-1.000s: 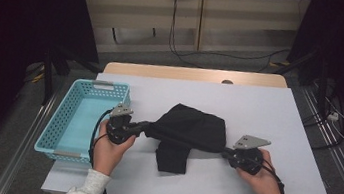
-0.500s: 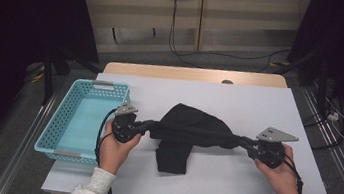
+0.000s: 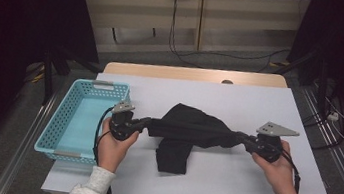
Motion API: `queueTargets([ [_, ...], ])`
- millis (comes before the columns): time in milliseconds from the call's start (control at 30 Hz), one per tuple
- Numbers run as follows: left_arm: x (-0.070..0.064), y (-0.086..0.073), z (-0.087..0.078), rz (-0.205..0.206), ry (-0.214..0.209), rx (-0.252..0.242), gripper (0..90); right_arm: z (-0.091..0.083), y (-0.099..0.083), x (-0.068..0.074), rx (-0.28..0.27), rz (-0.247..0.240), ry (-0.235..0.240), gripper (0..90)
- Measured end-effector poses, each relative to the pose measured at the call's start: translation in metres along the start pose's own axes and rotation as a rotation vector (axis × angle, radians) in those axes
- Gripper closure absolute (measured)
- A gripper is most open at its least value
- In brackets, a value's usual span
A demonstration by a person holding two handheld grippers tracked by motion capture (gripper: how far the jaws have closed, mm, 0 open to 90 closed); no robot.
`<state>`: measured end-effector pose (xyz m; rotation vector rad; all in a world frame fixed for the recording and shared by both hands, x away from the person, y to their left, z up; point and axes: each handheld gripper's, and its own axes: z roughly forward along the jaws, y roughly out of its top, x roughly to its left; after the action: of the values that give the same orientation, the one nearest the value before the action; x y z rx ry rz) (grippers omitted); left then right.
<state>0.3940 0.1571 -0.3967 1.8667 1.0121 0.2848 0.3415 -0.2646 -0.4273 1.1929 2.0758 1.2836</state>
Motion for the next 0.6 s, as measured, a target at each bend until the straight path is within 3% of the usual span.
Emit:
queueTargets([
  [100,-0.003,0.004,-0.004,0.004,-0.021,-0.015,87.4,-0.02,0.008,-0.003,-0.032,0.016,0.009,86.6],
  [200,-0.006,0.006,-0.002,0.007,-0.025,-0.018,87.4,-0.03,0.011,-0.003,-0.025,-0.006,0.002,86.4],
  [267,-0.007,0.005,0.002,0.011,-0.023,-0.011,87.3,-0.028,0.009,-0.003,-0.03,-0.006,0.002,86.2],
  [467,-0.006,-0.001,0.014,0.013,-0.018,0.014,87.1,-0.012,-0.005,-0.007,0.038,0.003,-0.013,86.0],
  [600,-0.008,-0.005,0.018,0.025,-0.028,0.027,86.8,-0.012,-0.007,-0.01,0.037,0.009,-0.029,86.1],
])
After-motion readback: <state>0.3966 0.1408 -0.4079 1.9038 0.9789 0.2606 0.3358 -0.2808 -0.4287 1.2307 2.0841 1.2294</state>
